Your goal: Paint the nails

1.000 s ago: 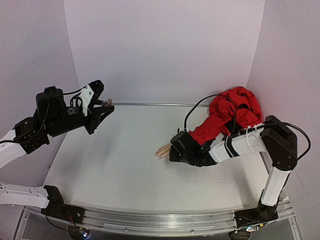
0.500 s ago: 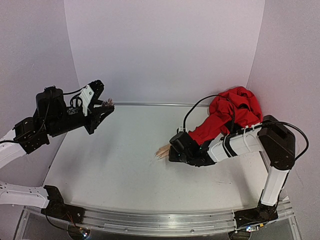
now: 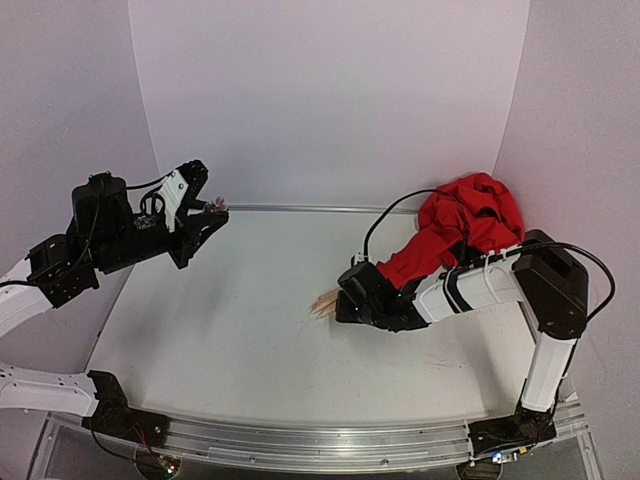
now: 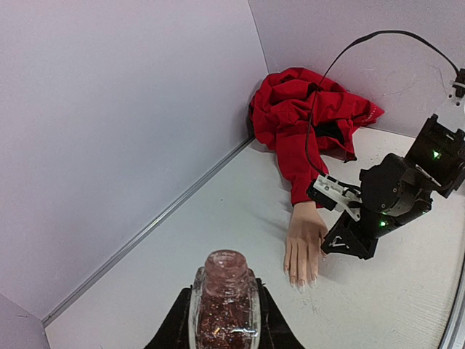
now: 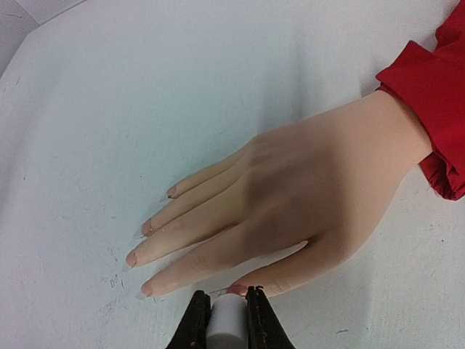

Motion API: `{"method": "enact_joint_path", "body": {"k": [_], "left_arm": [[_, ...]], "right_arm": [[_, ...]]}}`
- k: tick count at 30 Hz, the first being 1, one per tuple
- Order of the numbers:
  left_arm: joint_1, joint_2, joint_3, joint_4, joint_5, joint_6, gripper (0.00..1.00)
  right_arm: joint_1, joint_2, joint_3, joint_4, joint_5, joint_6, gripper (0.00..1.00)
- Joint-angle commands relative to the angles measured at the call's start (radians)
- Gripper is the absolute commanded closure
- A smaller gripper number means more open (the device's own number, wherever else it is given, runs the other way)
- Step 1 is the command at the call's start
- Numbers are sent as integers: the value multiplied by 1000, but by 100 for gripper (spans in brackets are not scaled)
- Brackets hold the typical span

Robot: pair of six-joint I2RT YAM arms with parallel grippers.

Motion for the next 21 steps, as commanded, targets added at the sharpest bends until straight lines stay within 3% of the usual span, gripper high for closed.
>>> {"method": "enact_joint_path", "body": {"k": [1, 21], "left_arm": [[4, -9, 11, 29, -19, 10, 100], [4, -12, 10, 29, -18, 9, 100]], "right_arm": [[-3, 22, 32, 1, -6, 5, 100], [6, -5, 13, 23, -31, 9, 100]]}}
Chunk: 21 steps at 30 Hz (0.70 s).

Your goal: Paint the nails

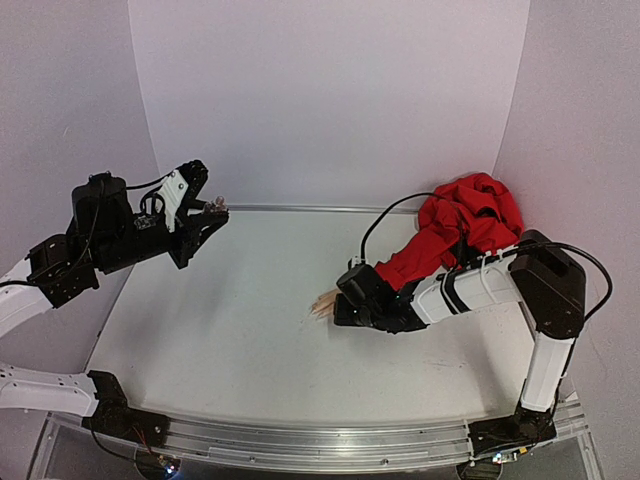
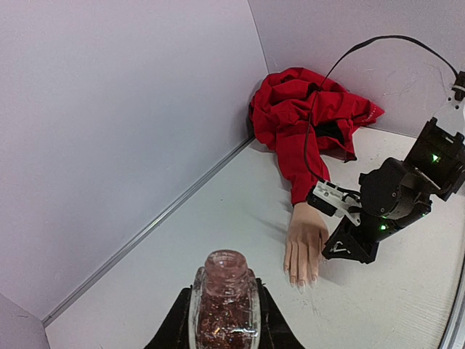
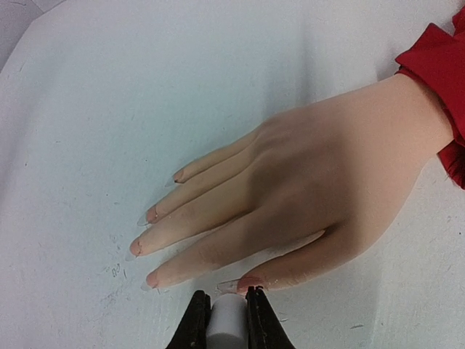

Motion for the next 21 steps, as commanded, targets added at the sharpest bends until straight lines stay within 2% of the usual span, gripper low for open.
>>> {"method": "enact_joint_path", "body": {"k": [1, 11, 21], "left_arm": [[4, -12, 10, 30, -17, 8, 100], [4, -7, 13, 28, -10, 5, 100], [4, -3, 13, 28, -13, 7, 100]], "right_arm": [[6, -29, 7, 20, 12, 10, 100], [5, -107, -47, 30, 65, 17, 100], [3, -85, -25, 28, 69, 2, 100]]}}
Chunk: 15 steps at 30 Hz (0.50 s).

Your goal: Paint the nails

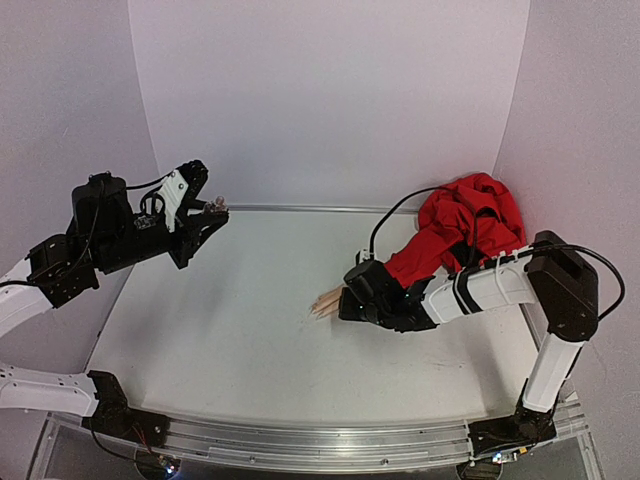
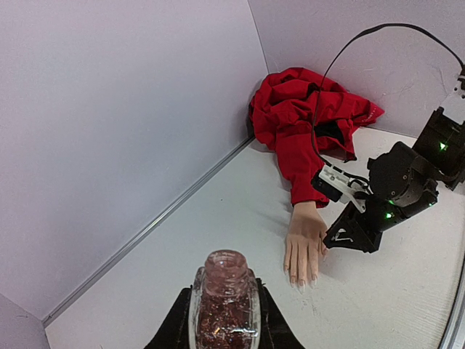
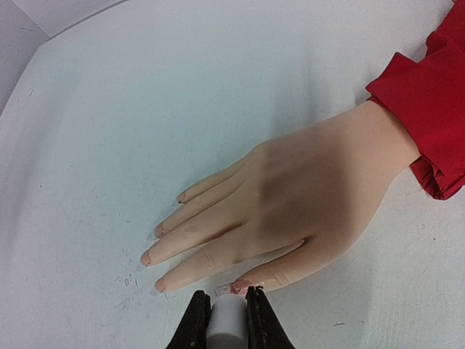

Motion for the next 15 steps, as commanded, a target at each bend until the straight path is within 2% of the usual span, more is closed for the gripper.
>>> {"method": "enact_joint_path", "body": {"k": [1, 15], "left_arm": [[4, -4, 13, 27, -14, 7, 100], [4, -8, 13, 26, -12, 6, 100]], "right_arm": [[3, -10, 21, 0, 28, -8, 100], [-5, 22, 37, -8, 25, -11, 100]]}}
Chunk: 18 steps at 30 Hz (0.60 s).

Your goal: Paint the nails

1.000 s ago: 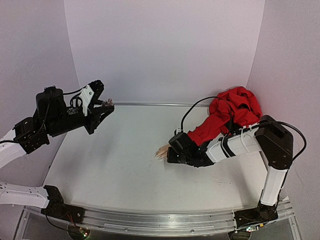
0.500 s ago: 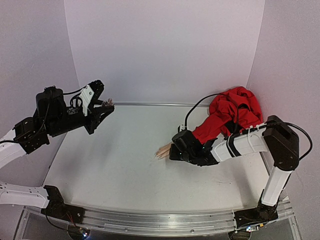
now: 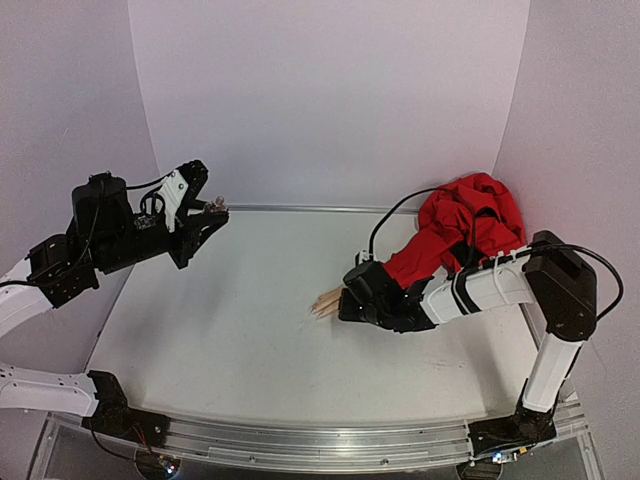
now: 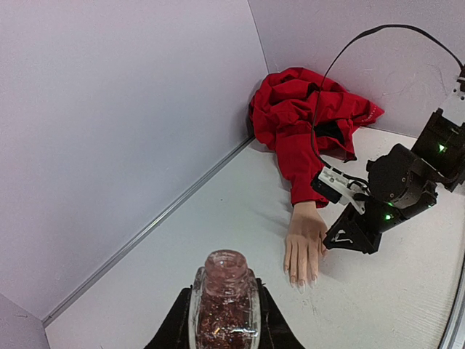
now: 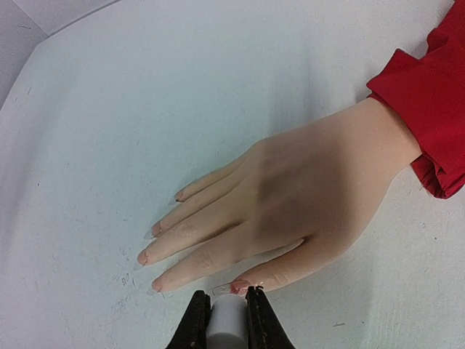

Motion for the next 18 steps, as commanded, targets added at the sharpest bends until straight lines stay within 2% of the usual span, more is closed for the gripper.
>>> {"method": "enact_joint_path", "body": {"k": [1, 18], "left_arm": [[4, -7, 13, 26, -12, 5, 100], [4, -6, 13, 26, -13, 6, 100]], "right_arm": [[-4, 18, 37, -8, 26, -11, 100], [-6, 47, 50, -21, 12, -10, 100]]}}
